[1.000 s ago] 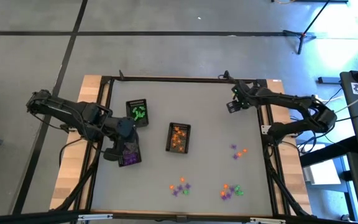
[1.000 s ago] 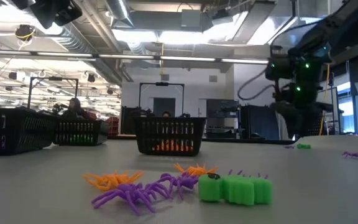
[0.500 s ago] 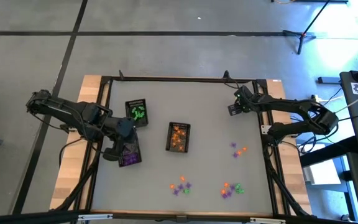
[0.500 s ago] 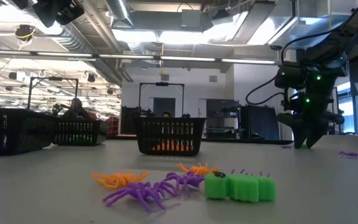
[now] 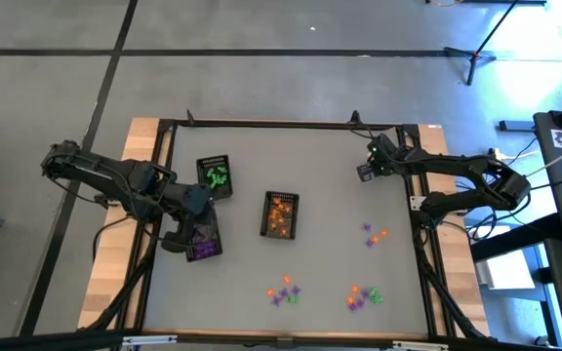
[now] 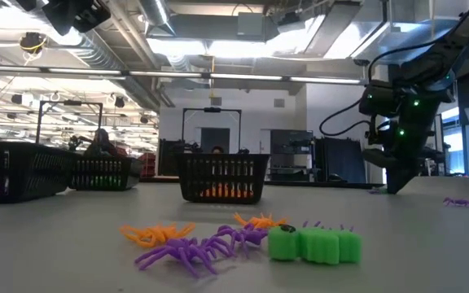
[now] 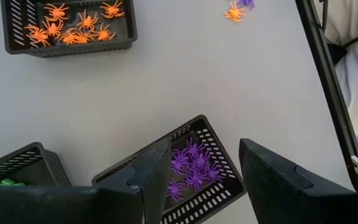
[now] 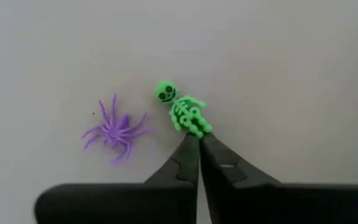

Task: Sort Halloween decoration
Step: Put the green alien toy into the top left black basket

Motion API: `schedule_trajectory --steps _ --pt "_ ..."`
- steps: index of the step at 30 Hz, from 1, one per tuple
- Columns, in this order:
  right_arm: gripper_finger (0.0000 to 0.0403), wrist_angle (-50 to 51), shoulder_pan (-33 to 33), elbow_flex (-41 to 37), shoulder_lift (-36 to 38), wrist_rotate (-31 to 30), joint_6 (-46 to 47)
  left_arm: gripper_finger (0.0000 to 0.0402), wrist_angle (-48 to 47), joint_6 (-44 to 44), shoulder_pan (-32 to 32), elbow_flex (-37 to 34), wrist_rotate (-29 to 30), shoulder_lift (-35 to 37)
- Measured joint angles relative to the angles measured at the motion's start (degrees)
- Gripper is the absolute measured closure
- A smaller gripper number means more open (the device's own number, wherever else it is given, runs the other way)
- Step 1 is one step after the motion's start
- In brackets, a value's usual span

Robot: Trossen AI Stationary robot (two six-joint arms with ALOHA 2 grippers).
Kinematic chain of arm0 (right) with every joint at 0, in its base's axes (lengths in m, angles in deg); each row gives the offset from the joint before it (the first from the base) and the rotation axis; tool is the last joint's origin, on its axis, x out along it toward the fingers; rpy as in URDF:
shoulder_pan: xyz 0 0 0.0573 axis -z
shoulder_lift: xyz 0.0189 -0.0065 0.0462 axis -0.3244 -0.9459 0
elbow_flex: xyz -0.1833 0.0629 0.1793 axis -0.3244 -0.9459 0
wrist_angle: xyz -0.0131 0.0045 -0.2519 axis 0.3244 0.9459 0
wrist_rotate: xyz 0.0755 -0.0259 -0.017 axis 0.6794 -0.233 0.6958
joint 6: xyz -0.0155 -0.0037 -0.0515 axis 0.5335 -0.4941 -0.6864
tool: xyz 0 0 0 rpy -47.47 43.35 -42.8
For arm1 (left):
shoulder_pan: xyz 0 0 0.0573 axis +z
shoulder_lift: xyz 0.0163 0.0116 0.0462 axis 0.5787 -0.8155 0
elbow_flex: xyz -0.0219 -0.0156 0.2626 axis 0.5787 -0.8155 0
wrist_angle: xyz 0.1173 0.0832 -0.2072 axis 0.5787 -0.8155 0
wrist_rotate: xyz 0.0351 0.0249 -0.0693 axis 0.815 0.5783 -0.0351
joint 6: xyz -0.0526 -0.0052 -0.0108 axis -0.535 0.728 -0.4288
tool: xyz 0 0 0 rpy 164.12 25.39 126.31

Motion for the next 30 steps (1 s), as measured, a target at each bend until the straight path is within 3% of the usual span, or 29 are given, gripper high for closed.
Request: schedule_trajectory --steps 5,13,21,24,30 --pt "0.0400 -0.23 0.02 -0.07 1.18 1.58 -1.25 0.0223 0.00 0.00 0.00 -0.02 0.00 0.01" --pt "0.0401 -1.66 -0.47 2.22 6.17 10.37 -0.99 0.0223 0.16 0.02 -0.02 -0.04 -0.02 0.00" --pt "0.0402 -11.45 -10.77 7.23 7.07 15.18 3.17 0.0223 0.35 0.04 -0.02 -0.04 0.08 -0.01" --pt "0.0402 -16.80 -17.14 10.18 5.20 14.13 5.43 0.0223 0.87 0.07 -0.02 -0.04 0.49 -0.01" --pt "0.0403 -13.75 -24.52 17.63 -0.64 4.92 3.18 0.0223 1.40 3.56 -0.02 -0.04 0.02 -0.01"
